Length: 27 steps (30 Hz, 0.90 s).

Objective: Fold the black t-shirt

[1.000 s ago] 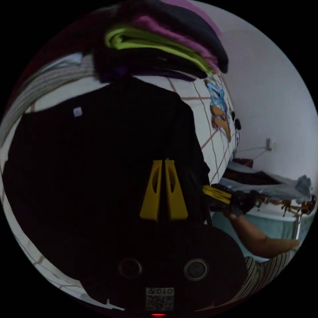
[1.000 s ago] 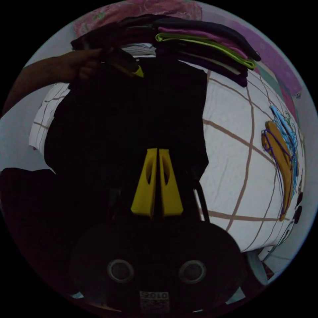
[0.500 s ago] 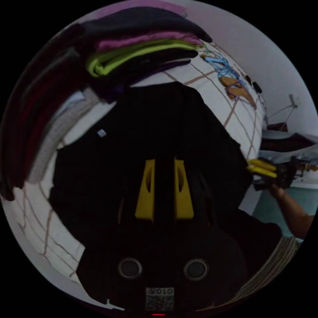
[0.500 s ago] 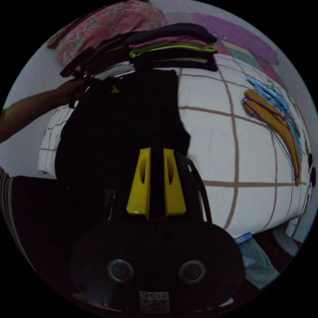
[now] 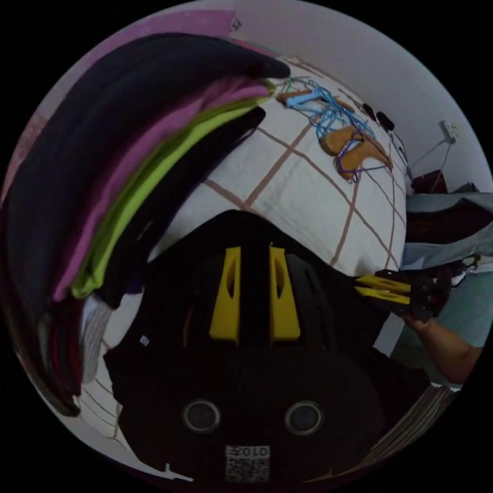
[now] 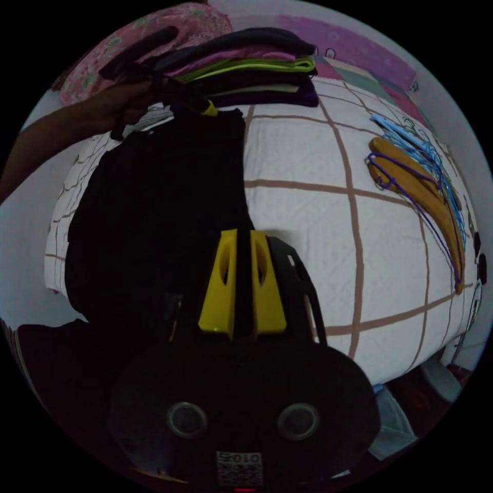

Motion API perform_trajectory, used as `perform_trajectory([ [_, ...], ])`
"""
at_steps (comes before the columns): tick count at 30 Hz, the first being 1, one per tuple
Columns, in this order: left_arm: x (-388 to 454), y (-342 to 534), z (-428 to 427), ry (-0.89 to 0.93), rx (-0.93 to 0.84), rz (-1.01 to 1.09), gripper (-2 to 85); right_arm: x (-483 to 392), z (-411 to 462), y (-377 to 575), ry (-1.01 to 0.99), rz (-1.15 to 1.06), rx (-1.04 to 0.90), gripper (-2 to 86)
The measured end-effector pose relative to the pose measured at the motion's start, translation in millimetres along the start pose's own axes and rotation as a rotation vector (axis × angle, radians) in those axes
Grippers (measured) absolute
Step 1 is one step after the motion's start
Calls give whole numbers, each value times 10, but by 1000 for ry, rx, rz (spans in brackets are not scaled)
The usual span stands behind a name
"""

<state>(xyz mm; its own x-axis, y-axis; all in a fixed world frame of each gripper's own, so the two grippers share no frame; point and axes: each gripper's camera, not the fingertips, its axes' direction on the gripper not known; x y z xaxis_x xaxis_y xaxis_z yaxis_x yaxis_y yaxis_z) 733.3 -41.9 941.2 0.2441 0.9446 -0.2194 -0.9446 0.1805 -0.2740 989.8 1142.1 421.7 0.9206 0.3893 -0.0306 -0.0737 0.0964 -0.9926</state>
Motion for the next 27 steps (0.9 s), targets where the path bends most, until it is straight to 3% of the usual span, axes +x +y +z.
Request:
perform_trajectory([
  [6, -213, -72, 130, 173, -11, -106, 11, -52, -28, -53, 22, -16, -15, 51],
  [13, -479, 114, 58, 71, 9, -205, 3, -72, -107, -93, 44, -27, -17, 42],
  [17, -417, 236, 79, 87, 27, -134, 13, -122, -135, -163, 56, -39, -15, 39],
  [23, -434, 794, -470, -64, 242, -175, 40, -97, -413, -292, 76, 56, 36, 28],
  [27, -278, 1263, -523, 36, 256, -72, 46, -343, -685, -411, 3, -40, 143, 27],
])
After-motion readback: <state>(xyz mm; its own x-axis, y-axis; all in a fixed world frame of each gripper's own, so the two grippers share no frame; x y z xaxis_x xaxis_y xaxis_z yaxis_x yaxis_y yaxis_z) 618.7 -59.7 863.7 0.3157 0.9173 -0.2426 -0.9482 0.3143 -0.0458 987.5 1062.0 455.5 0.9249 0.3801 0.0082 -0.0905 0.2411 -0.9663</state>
